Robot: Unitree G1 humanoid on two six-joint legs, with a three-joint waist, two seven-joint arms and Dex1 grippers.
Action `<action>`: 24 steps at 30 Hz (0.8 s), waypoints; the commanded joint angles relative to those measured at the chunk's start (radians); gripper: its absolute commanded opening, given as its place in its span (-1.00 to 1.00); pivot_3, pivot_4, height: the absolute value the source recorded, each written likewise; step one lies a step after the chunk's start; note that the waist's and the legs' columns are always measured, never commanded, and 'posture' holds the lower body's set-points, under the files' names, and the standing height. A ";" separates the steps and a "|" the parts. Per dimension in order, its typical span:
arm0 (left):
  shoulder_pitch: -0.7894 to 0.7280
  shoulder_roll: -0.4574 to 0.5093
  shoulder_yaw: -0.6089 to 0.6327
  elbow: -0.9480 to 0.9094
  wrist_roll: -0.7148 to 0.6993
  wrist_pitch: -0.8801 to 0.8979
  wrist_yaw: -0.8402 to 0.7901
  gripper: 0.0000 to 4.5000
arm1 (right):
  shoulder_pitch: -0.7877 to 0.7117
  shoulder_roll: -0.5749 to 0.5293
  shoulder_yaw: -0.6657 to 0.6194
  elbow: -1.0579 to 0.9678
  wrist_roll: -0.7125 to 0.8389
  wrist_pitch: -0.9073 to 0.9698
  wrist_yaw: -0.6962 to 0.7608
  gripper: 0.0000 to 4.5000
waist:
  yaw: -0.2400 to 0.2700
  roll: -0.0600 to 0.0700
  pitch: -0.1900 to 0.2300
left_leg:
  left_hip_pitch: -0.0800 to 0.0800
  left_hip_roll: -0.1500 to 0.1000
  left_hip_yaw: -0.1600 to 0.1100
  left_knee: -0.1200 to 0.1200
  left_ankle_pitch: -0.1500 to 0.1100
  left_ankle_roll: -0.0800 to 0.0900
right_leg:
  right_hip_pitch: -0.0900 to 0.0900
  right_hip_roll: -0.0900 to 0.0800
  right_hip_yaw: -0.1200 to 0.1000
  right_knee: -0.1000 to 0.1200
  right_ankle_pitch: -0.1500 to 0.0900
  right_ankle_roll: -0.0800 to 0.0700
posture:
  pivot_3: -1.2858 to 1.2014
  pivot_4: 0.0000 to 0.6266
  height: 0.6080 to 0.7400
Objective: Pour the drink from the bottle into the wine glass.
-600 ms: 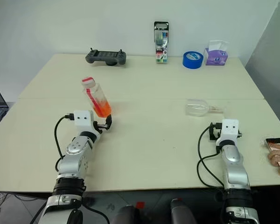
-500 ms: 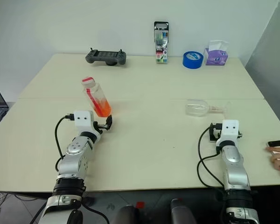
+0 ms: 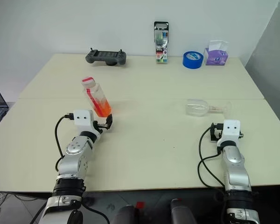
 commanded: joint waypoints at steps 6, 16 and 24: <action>0.003 -0.003 0.008 -0.056 -0.010 -0.002 0.002 0.99 | 0.002 -0.022 -0.023 -0.049 0.001 -0.006 0.007 1.00 | 0.000 0.000 0.000 | 0.000 0.000 0.000 0.000 0.000 0.000 | 0.000 0.000 0.000 0.000 0.000 0.000 | 0.03 -0.52 1.00; -0.001 0.002 0.012 -0.058 -0.013 0.003 0.004 0.99 | 0.011 -0.020 -0.022 -0.070 0.001 0.002 0.001 1.00 | 0.000 0.000 0.000 | 0.000 0.000 0.000 0.000 0.000 0.000 | 0.000 0.000 0.000 0.000 0.000 0.000 | 0.03 -0.52 1.00; -0.012 0.009 0.020 -0.073 -0.015 0.013 0.009 0.99 | 0.017 -0.076 -0.074 -0.301 0.304 0.116 0.271 1.00 | -0.001 0.000 0.000 | 0.000 0.000 0.000 0.000 0.000 0.000 | 0.000 0.000 0.000 0.000 0.000 0.000 | 0.03 -0.52 1.00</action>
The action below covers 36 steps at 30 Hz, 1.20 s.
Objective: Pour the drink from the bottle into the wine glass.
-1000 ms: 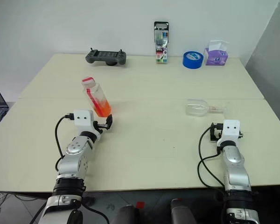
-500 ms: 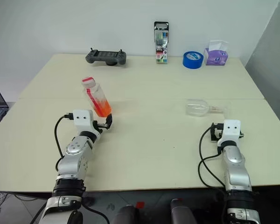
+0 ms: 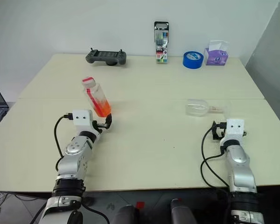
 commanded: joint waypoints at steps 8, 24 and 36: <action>-0.036 0.009 0.009 -0.034 -0.003 -0.002 -0.004 0.99 | 0.021 -0.268 -0.083 -0.526 0.829 0.583 0.374 1.00 | 0.005 0.000 0.000 | 0.000 0.000 -0.002 0.001 0.000 0.000 | 0.002 0.001 -0.002 0.000 0.000 0.000 | 0.03 -0.52 1.00; -0.094 0.013 0.012 0.014 0.000 -0.023 -0.023 0.99 | -0.078 -0.271 -0.004 -0.559 0.838 0.604 0.290 1.00 | 0.007 0.000 0.000 | -0.001 0.000 -0.002 0.001 0.000 0.000 | 0.001 0.002 -0.001 -0.001 -0.003 0.005 | 0.03 -0.52 1.00; -0.235 0.035 0.018 0.089 -0.005 -0.062 -0.044 0.99 | -0.087 -0.251 0.004 -0.571 0.846 0.600 0.268 1.00 | 0.007 -0.001 0.000 | -0.001 0.000 -0.002 0.002 0.000 0.000 | 0.001 0.002 -0.002 -0.001 -0.003 0.005 | 0.03 -0.52 1.00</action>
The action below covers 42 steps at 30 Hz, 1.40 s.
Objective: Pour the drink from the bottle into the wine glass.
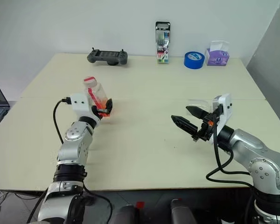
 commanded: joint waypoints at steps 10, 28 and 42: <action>-0.115 0.031 0.024 0.069 -0.014 -0.061 -0.007 0.99 | -0.018 -0.005 -0.022 -0.044 0.016 -0.019 -0.020 1.00 | -0.001 0.000 0.000 | 0.000 0.000 0.000 0.000 0.000 0.000 | 0.000 0.000 0.000 0.000 0.000 0.000 | 0.03 -0.52 1.00; -0.112 0.056 0.045 0.086 -0.021 -0.076 -0.014 0.99 | -0.035 -0.005 -0.025 -0.034 0.022 -0.018 -0.036 1.00 | 0.000 0.000 0.000 | 0.000 0.000 0.000 0.000 0.000 0.000 | 0.000 0.000 0.000 0.000 0.000 0.000 | 0.03 -0.52 1.00; -0.099 0.057 0.060 0.086 -0.063 -0.077 -0.050 -0.17 | -0.018 -0.002 -0.033 -0.045 0.025 -0.024 -0.058 1.00 | 0.000 0.000 0.000 | 0.000 0.000 0.000 0.000 0.000 0.000 | 0.000 0.000 0.000 0.000 0.000 0.000 | 0.03 -0.52 1.00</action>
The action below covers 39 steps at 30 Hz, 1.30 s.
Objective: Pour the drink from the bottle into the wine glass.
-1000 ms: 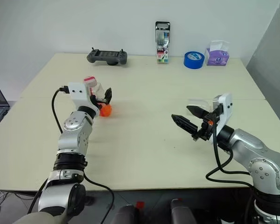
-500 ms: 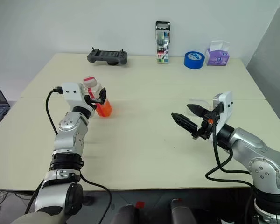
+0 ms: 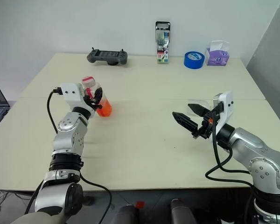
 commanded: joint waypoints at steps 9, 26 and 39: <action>-0.021 0.018 -0.038 -0.108 -0.031 0.063 -0.083 -0.17 | -0.084 -0.032 0.043 -0.008 -0.108 -0.050 0.013 1.00 | -0.002 0.000 0.000 | 0.000 0.000 0.000 0.000 0.000 0.000 | 0.000 0.000 0.000 0.000 0.000 0.000 | 0.03 -0.52 1.00; 0.009 0.170 -0.296 -0.557 -0.384 0.527 -0.790 -0.17 | -0.367 0.092 0.304 0.146 -0.313 -0.118 0.208 1.00 | -0.009 0.001 0.001 | -0.001 0.001 -0.001 0.000 0.000 0.000 | -0.003 0.002 -0.001 0.001 -0.001 0.000 | 0.03 -0.52 1.00; 0.009 0.158 -0.304 -0.516 -0.334 0.462 -0.826 -0.17 | -0.352 0.173 0.242 0.097 -0.235 -0.033 0.162 1.00 | -0.006 0.001 0.001 | -0.001 0.001 0.000 0.000 0.000 0.000 | -0.003 0.001 0.000 0.001 0.000 0.000 | 0.03 -0.52 1.00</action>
